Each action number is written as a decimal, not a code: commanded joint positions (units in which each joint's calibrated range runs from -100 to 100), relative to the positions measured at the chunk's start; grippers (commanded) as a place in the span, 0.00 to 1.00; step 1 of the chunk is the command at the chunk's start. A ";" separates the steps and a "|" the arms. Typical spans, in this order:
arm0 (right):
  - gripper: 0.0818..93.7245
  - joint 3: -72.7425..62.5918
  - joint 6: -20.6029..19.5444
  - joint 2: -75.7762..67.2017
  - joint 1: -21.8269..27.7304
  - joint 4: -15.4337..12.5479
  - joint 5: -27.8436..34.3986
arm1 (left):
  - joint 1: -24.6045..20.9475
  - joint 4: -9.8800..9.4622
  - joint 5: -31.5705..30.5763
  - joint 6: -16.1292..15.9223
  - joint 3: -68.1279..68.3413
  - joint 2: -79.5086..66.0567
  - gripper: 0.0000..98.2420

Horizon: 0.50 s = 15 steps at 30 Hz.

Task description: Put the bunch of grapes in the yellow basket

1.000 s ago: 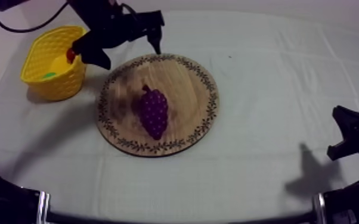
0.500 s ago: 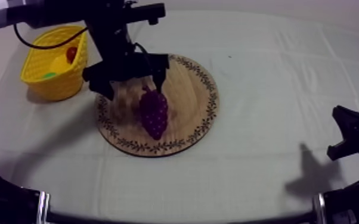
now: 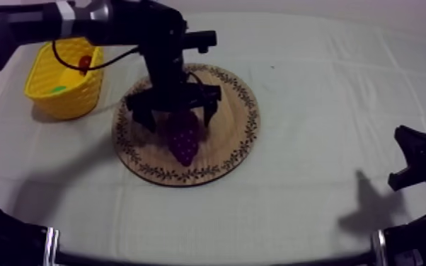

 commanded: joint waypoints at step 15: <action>0.00 -0.03 0.08 -0.01 0.02 0.01 -0.04 | 0.08 -0.42 -2.45 -1.34 -5.21 7.99 0.80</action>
